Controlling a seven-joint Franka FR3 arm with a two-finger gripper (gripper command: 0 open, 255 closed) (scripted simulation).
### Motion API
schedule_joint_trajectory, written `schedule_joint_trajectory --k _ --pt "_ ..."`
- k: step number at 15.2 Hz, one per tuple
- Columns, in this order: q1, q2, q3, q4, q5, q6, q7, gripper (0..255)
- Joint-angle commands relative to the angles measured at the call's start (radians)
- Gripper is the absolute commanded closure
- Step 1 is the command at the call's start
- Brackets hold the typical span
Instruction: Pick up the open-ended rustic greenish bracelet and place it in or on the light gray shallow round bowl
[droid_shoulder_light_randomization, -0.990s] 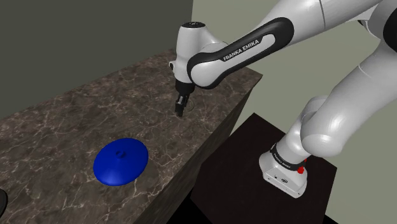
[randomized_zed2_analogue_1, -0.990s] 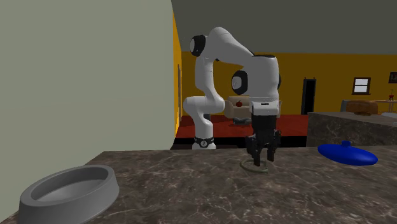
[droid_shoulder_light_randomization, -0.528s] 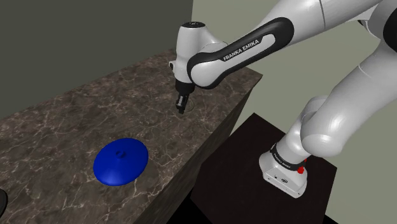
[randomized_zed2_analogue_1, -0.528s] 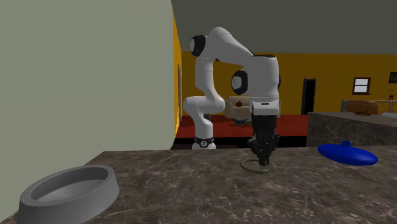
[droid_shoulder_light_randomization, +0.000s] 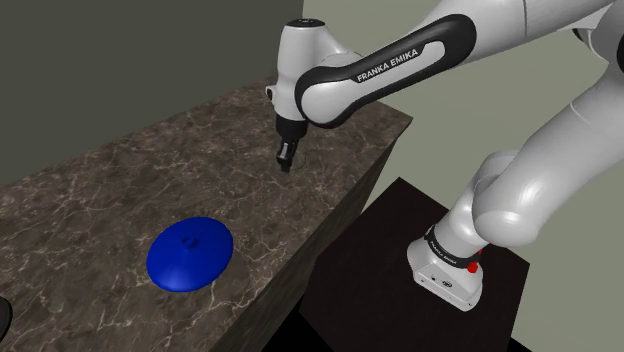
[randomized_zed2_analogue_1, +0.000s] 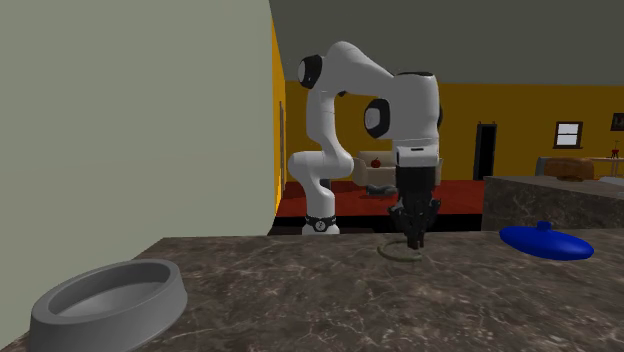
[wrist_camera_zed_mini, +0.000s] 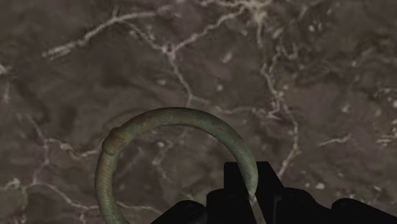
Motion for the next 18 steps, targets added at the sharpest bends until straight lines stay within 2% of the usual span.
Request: schedule_joint_trajectory --k 1,18 --pt "0.0 -0.018 -0.001 0.012 0.002 -0.03 0.0 255" --pt "-0.013 -0.109 -0.028 0.142 0.004 -0.252 -0.023 255"
